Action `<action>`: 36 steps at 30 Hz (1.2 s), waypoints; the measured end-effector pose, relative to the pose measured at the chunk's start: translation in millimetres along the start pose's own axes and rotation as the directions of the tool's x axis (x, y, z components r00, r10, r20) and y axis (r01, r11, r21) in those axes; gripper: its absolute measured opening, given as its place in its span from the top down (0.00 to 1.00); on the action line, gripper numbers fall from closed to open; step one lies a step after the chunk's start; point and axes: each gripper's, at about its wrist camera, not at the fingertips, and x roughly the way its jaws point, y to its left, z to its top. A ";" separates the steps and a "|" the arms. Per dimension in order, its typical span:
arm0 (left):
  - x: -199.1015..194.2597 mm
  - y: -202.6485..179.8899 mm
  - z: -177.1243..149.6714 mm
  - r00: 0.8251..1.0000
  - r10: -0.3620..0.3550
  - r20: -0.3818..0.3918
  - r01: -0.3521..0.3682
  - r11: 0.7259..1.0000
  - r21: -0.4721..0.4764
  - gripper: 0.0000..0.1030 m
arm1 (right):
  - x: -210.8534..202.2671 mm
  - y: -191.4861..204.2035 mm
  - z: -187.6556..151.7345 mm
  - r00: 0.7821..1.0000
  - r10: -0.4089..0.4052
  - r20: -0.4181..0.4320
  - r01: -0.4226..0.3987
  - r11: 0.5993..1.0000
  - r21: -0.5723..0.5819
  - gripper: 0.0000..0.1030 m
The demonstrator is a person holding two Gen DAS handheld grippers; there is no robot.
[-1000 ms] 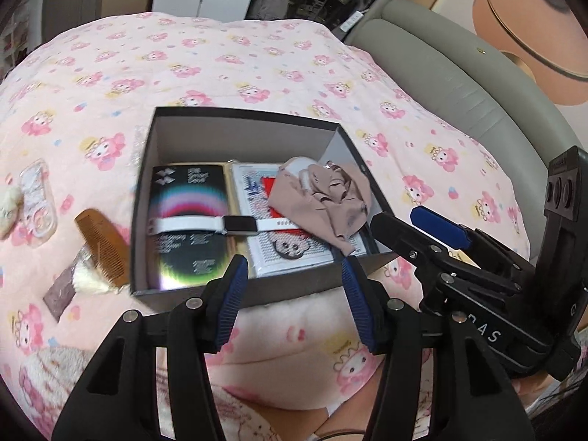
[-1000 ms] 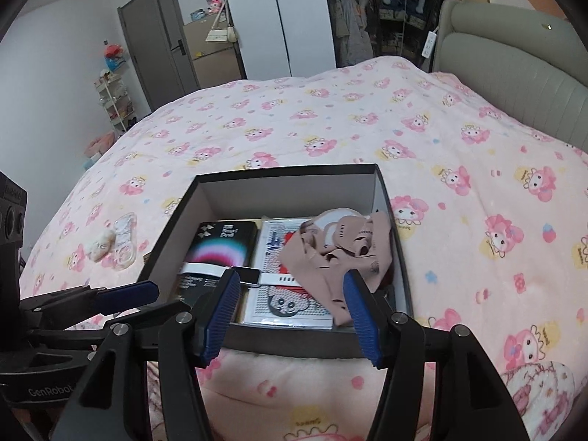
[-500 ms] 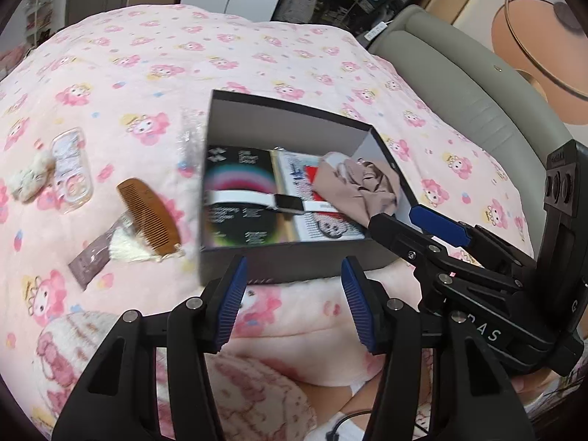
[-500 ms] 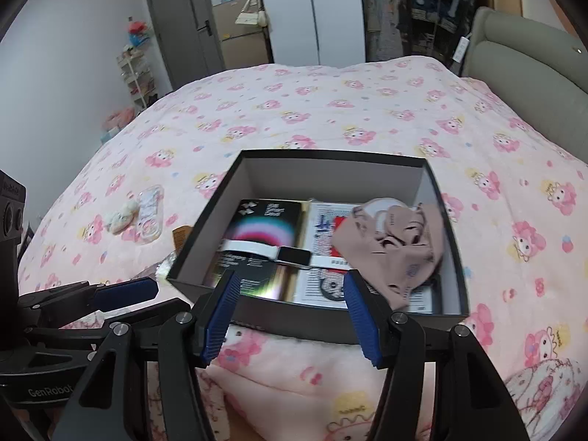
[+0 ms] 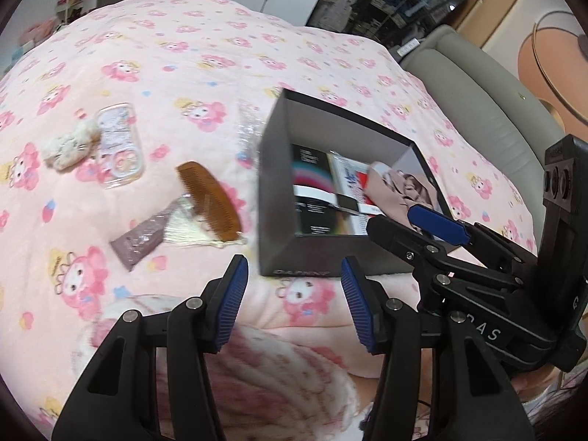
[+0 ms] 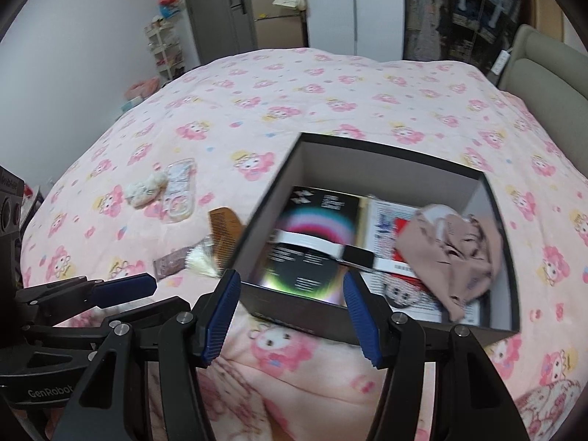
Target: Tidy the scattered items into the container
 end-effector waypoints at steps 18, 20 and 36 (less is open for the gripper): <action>23.5 94.2 18.8 0.992 0.078 -0.099 -0.086 0.992 -0.090 0.44 | 60.0 49.6 7.6 0.982 0.136 -0.134 -0.139 0.990 -0.016 0.46; 25.3 108.2 23.0 0.991 0.086 -0.099 -0.096 0.989 -0.111 0.44 | 62.6 57.7 10.5 0.979 0.149 -0.138 -0.154 0.988 -0.027 0.43; 87.6 206.7 15.2 0.957 -0.076 -0.280 -0.011 0.955 -0.296 0.50 | 171.6 117.5 25.7 0.911 0.223 -0.348 -0.259 0.964 -0.062 0.43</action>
